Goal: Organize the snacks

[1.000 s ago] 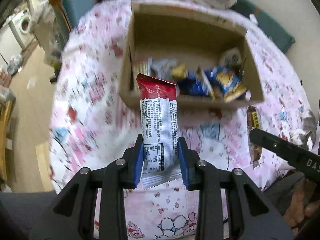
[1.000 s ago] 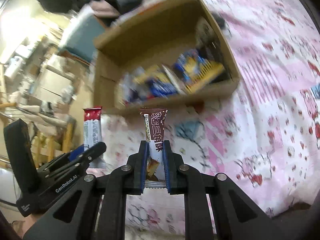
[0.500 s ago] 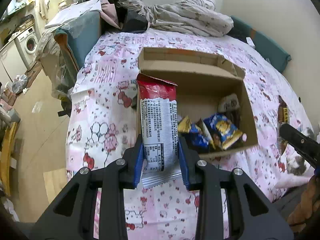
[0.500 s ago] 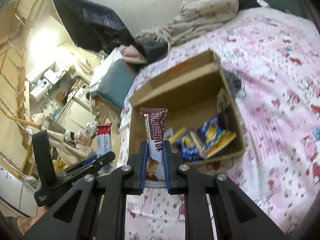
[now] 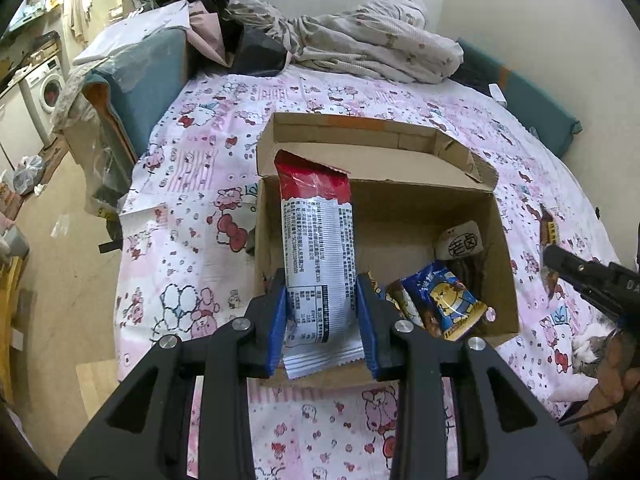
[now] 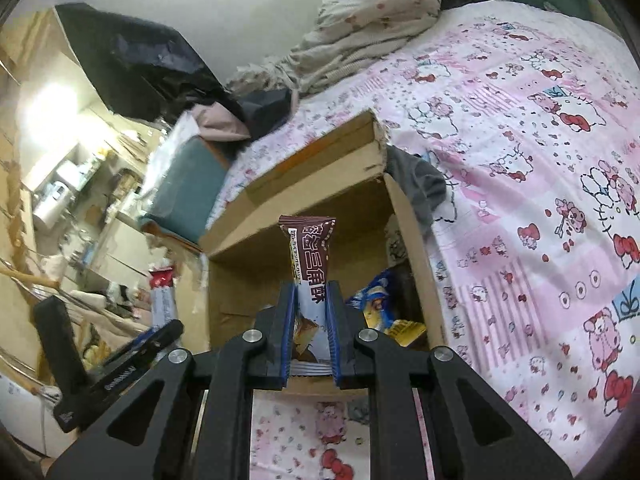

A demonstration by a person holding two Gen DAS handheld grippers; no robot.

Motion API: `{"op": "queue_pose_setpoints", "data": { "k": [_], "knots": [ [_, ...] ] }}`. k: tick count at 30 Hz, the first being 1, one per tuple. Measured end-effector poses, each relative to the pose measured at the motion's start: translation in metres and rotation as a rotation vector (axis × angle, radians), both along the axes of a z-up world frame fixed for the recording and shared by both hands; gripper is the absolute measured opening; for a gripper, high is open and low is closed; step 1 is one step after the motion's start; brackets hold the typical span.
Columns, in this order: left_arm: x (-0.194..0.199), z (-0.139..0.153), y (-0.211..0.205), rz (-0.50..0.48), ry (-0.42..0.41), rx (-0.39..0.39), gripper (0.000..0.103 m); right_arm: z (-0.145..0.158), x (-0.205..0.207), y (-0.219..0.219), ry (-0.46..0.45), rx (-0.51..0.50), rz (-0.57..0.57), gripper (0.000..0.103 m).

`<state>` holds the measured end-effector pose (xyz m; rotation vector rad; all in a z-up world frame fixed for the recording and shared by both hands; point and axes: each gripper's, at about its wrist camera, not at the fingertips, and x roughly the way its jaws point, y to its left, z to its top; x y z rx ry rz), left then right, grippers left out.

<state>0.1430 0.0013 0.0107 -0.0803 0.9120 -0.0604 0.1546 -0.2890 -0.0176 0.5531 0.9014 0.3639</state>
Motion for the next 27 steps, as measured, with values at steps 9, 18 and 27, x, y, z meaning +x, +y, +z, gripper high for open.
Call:
{"op": "queue_pose_setpoints", "data": {
  "k": [9,18,27],
  "knots": [
    [0.014,-0.031,0.004,0.007,0.033,-0.003,0.028,-0.030,0.008,0.037,0.076,-0.085,0.085,0.016],
    [0.015,-0.039,0.002,-0.006,0.064,-0.025,0.028,-0.042,0.012,0.044,0.119,-0.077,0.082,0.020],
    [-0.005,-0.019,0.003,0.023,-0.033,-0.008,0.078,-0.017,0.002,0.035,0.023,-0.090,0.024,0.078]
  ]
}}
